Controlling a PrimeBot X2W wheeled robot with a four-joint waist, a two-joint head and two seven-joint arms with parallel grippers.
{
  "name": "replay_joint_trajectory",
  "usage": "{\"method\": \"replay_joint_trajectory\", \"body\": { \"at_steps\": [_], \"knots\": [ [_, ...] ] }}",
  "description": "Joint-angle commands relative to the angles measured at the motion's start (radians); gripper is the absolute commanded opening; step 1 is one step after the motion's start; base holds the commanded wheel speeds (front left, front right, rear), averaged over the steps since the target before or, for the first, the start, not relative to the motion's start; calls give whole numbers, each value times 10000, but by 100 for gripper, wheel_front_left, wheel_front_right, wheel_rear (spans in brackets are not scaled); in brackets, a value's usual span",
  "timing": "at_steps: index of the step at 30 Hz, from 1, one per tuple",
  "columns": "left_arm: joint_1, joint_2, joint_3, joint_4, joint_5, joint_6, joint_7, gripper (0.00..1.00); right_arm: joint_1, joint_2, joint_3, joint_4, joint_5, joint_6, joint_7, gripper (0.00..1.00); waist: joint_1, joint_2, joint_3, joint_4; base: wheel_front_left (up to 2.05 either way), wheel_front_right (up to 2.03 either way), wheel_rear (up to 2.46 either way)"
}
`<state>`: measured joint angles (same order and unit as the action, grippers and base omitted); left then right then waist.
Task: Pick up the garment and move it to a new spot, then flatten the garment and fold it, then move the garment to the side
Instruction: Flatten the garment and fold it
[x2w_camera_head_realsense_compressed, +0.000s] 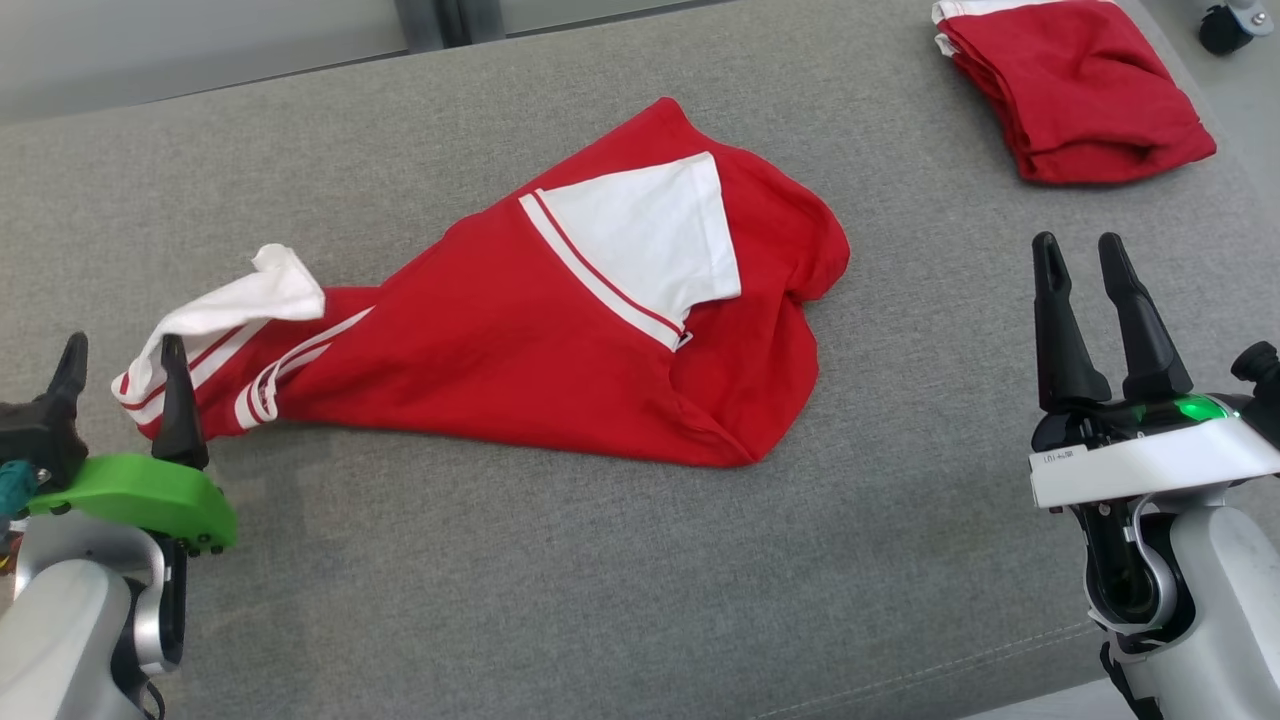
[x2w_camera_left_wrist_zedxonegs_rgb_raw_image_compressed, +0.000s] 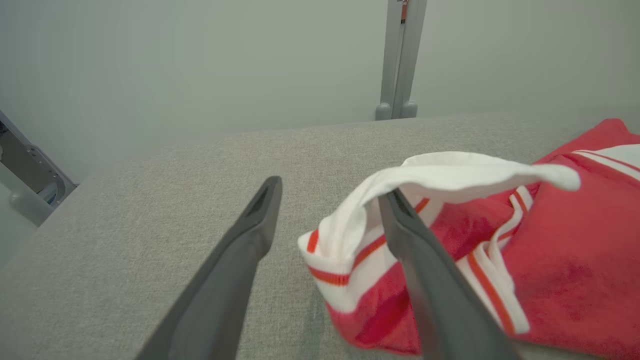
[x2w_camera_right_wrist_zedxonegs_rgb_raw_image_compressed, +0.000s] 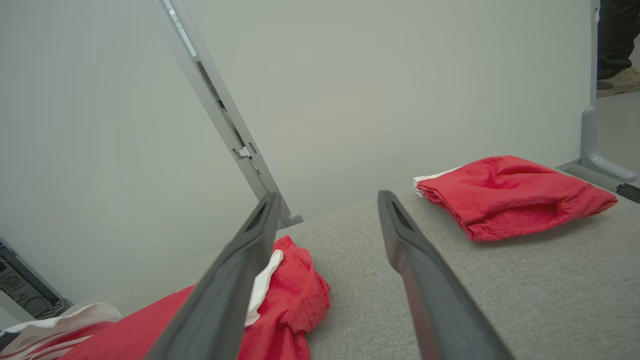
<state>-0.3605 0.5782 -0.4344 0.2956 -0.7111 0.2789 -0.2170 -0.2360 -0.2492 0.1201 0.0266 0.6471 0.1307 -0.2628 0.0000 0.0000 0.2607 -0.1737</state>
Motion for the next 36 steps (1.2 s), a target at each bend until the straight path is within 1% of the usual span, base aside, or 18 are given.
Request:
{"method": "replay_joint_trajectory", "body": {
  "at_steps": [1, 4, 7, 11, 15, 18, 21, 24, 26, 29, 34, 36],
  "knots": [
    [-272, 6, -94, -139, 392, 175, -128, 100, -14, -28, 6, 17, -53, -1, -24, 100, 0, 0, -8, -19, 0, 0, 0],
    [-566, -58, -465, -594, 1249, 528, -281, 100, 46, -48, -7, 46, -23, -1, -24, 100, 0, 0, -42, -58, 0, 0, 0],
    [-903, -320, -1010, -1026, 1844, 597, -251, 100, 88, -36, 22, 62, -20, -1, -24, 100, 0, 0, -68, -123, 0, 0, 0],
    [-1493, -1006, -1849, -1301, 2251, 361, 137, 100, 5, 41, 126, 56, -41, -1, -24, 100, 0, 0, -18, -290, 0, 0, 0],
    [-1954, -1830, -2745, -987, 2497, -24, 580, 100, -48, 85, 179, 39, -28, -1, -24, 100, 0, 0, 88, -456, 0, 0, 0],
    [-2347, -2393, -3399, -438, 2741, -295, 849, 100, -62, 111, 188, 56, 1, -1, -24, 100, 0, 0, 170, -589, 0, 0, 0],
    [-2784, -2827, -3993, 291, 3174, -480, 1118, 100, -101, 152, 220, 61, 38, -1, -25, 100, 0, 0, 249, -742, 0, 0, 0],
    [-3336, -3280, -4543, 1059, 3511, -758, 1344, 100, -132, 197, 285, 91, 79, -1, -24, 100, 0, 0, 322, -938, 0, 0, 0],
    [-3696, -3514, -4820, 1537, 3752, -930, 1425, 100, -144, 212, 308, 106, 97, -1, -24, 100, 0, 0, 367, -1056, 0, 0, 0],
    [-4182, -3874, -4977, 2193, 3870, -1111, 1414, 100, -167, 211, 311, 110, 122, -1, -24, 100, 0, 0, 462, -1192, 0, 0, 0],
    [-5394, -4295, -4961, 3405, 4143, -1012, 1422, 100, -249, 215, 389, 122, 143, -1, -24, 100, 0, 0, 693, -1425, 0, 0, 0],
    [-5981, -4349, -5028, 3929, 4383, -973, 1520, 100, -321, 209, 435, 119, 147, -1, -24, 100, 0, 0, 823, -1514, 0, 0, 0]
  ]
}}
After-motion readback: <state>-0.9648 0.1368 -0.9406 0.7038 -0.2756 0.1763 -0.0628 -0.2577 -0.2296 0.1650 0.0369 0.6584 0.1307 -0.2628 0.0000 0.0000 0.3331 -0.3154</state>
